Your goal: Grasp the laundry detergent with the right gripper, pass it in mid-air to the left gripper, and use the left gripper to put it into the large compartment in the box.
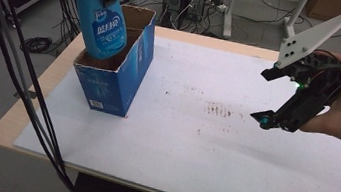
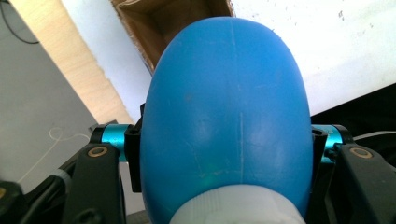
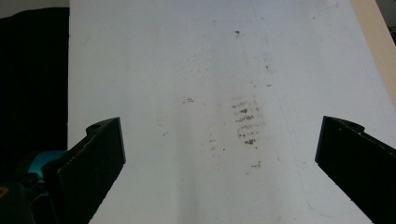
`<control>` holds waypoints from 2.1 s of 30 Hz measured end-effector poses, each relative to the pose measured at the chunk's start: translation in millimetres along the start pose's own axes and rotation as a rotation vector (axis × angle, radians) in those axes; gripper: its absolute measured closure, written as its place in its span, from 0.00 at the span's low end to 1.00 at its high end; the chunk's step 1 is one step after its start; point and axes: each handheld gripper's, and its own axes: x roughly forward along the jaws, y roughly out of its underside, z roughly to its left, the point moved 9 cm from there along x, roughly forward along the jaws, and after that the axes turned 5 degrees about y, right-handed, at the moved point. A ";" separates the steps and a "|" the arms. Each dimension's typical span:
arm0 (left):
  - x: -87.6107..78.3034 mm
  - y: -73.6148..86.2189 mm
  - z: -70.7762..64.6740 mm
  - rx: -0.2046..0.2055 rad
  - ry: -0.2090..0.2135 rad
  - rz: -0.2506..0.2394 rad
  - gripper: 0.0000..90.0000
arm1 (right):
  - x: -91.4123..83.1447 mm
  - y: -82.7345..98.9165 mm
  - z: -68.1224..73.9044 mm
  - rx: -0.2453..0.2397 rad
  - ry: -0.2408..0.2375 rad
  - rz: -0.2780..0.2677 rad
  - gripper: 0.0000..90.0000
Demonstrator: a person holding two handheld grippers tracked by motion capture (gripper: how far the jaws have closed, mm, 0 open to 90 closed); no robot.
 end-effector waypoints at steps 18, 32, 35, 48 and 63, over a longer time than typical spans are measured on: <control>86.2 -12.3 8.2 0.437 -0.075 0.081 0.44 | 5.5 -0.6 -1.7 0.027 0.019 0.002 0.01; 134.4 -11.9 16.8 0.537 -0.048 0.091 0.44 | 7.0 0.7 0.2 0.031 0.027 0.013 0.01; 142.1 -11.5 19.8 0.539 -0.040 0.090 0.43 | 7.1 1.4 0.6 0.036 0.026 0.018 0.01; 148.9 -15.8 24.2 0.481 0.007 0.065 0.43 | 12.5 0.4 1.4 0.028 0.020 0.019 0.01; 130.5 -19.4 22.7 0.455 -0.003 0.072 0.28 | 10.6 4.6 2.4 0.041 0.020 0.016 0.01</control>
